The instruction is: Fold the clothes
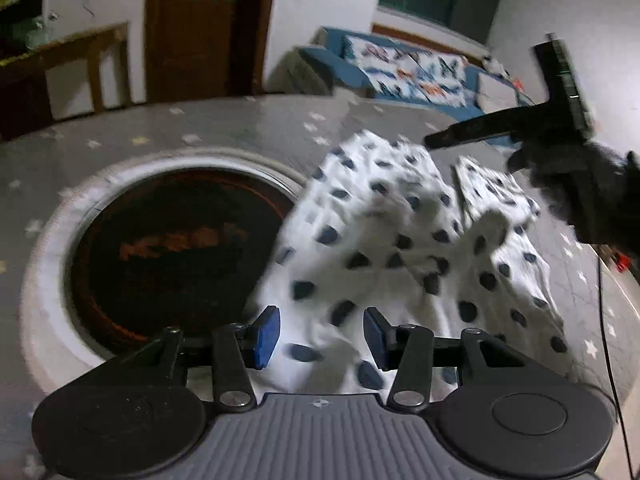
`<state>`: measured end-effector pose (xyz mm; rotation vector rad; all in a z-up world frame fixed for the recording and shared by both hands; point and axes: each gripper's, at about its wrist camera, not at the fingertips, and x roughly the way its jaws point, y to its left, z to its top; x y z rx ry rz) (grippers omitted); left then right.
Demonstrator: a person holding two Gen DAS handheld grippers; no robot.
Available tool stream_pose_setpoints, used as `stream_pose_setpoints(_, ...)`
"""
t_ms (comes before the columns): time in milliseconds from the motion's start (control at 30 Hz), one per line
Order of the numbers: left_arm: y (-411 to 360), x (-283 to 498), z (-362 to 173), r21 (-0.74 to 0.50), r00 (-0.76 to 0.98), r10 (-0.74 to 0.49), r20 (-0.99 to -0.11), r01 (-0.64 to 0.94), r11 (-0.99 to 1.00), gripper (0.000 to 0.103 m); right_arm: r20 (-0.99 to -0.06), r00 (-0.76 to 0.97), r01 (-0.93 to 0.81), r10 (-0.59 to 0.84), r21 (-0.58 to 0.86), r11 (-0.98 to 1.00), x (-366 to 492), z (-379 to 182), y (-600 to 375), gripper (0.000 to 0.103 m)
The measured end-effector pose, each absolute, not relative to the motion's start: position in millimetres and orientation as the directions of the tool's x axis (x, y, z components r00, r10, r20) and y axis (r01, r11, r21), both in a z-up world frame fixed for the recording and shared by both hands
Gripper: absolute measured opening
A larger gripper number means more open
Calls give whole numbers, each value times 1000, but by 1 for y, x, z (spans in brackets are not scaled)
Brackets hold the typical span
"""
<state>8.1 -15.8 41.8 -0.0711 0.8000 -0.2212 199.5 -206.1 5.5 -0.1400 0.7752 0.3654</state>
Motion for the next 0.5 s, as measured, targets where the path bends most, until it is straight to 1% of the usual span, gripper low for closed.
stream_pose_setpoints(33, -12, 6, 43, -135, 683, -207, -701, 158, 978, 51, -715, 640, -379, 283, 27, 925, 207, 2, -196, 30)
stream_pose_setpoints(67, -9, 4, 43, -124, 690, -190, -698, 146, 982, 54, -724, 624, -376, 294, 51, 925, 214, -2, -189, 30)
stream_pose_setpoints(133, -3, 1, 43, -106, 697, -166, -697, 130, 986, 54, -741, 593, -363, 316, 104, 926, 229, -9, -179, 30)
stream_pose_setpoints(200, 2, 0, 39, -106, 690, -162, -705, 123, 987, 54, -749, 580, -343, 322, 134, 930, 238, -15, -171, 33)
stream_pose_setpoints(267, 6, 0, 35, -110, 681, -163, -714, 121, 986, 54, -762, 568, -324, 311, 141, 936, 246, -20, -166, 41)
stream_pose_setpoints(300, 6, -1, 33, -116, 675, -170, -718, 124, 985, 54, -768, 565, -312, 300, 138, 940, 250, -22, -163, 43)
stream_pose_setpoints(433, 5, -7, 26, -121, 664, -187, -724, 144, 982, 54, -790, 560, -264, 250, 116, 958, 261, -32, -156, 43)
stream_pose_setpoints(500, 4, -9, 24, -122, 661, -194, -725, 154, 980, 52, -787, 572, -251, 231, 100, 963, 264, -34, -151, 41)
